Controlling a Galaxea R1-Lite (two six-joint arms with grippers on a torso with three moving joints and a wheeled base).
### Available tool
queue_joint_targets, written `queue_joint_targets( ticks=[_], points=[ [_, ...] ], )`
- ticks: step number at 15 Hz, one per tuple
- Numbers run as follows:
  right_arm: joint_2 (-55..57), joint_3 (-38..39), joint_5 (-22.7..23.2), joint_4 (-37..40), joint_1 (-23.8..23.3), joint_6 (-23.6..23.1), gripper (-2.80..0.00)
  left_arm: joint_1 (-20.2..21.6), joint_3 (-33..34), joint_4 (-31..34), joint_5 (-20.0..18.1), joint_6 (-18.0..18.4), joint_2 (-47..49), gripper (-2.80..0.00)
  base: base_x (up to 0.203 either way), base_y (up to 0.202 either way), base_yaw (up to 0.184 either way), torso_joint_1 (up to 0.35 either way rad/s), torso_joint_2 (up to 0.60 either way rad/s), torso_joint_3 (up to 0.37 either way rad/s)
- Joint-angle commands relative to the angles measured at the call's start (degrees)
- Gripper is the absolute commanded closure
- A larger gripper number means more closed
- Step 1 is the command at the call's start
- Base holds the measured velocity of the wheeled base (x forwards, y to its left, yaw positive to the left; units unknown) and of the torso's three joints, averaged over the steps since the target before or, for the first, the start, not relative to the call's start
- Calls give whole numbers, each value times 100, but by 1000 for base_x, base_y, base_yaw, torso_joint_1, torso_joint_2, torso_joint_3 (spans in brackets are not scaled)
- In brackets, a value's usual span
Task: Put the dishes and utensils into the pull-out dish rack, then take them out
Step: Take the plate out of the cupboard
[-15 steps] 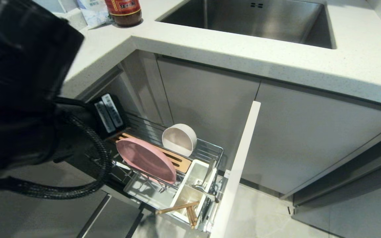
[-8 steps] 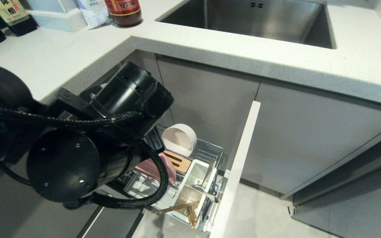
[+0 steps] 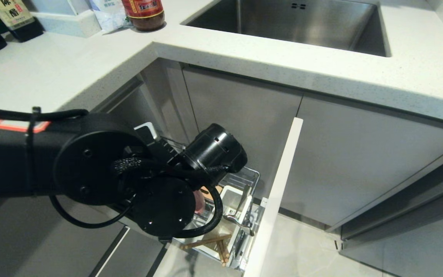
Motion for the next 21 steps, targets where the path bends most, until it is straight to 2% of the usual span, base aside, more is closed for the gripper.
queue_joint_targets(
  ticks=[1,8,15,16,21],
  points=[
    [5,0,0,-2,1,0,0,38,12,6,75,-108,274,-280,0,0,0,0,0,0],
    [5,0,0,-2,1,1,0,313,100,-528,164,-100,634,-280,0,0,0,0,0,0],
    [5,0,0,-2,1,0,0,328,109,-528,357,-91,632,-280,0,0,0,0,0,0],
    [5,0,0,-2,1,-1,0,319,109,-528,366,-74,616,0,0,0,0,0,0,0],
    [5,0,0,-2,1,5,0,302,109,-528,375,-73,515,0,0,0,0,0,0,0]
  ],
)
